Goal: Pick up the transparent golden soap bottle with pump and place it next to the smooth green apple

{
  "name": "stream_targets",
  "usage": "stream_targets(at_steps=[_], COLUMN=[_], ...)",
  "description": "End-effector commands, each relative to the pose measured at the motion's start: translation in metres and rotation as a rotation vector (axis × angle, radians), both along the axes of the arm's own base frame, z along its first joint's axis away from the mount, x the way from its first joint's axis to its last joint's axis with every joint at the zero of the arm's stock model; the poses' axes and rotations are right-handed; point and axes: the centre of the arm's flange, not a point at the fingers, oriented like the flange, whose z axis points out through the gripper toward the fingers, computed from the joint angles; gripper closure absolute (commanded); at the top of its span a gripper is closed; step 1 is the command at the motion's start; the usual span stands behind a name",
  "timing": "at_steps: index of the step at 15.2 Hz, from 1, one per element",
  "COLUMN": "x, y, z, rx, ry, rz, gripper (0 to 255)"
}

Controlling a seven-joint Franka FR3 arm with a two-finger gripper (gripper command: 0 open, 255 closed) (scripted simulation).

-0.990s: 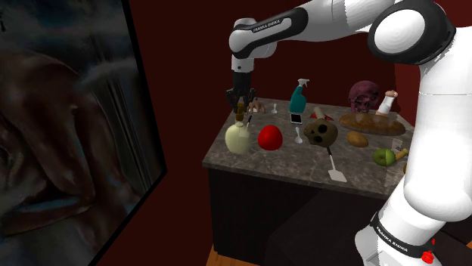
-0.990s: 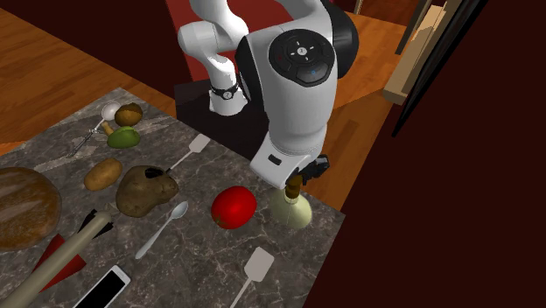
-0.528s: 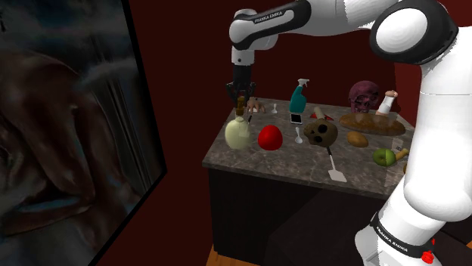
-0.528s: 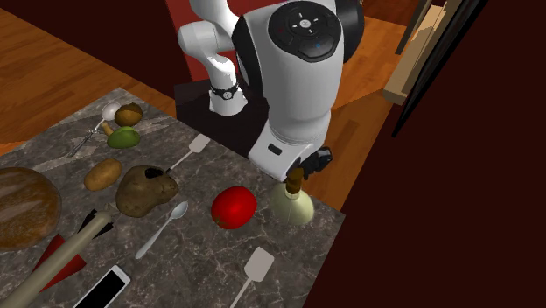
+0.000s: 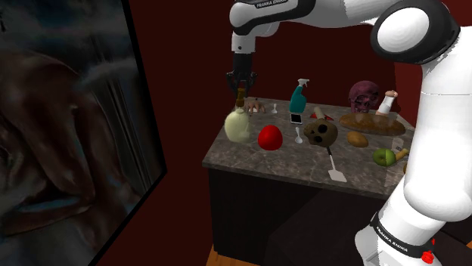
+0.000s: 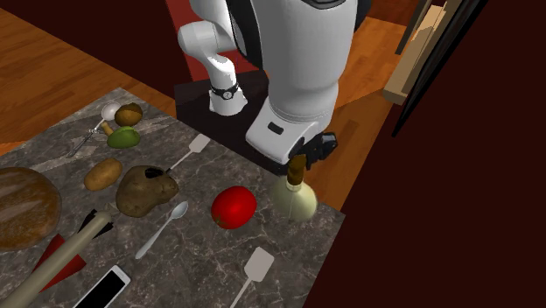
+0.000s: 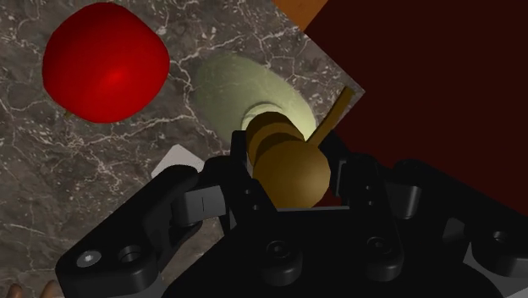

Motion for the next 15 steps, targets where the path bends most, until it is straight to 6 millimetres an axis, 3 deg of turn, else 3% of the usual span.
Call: stream_targets(at_steps=[1,15], x=[0.000,0.000], y=[-0.001,-0.001], z=[0.010,0.084], rx=[0.000,0.000], ry=[0.000,0.000], rz=[0.000,0.000], gripper=[255,255])
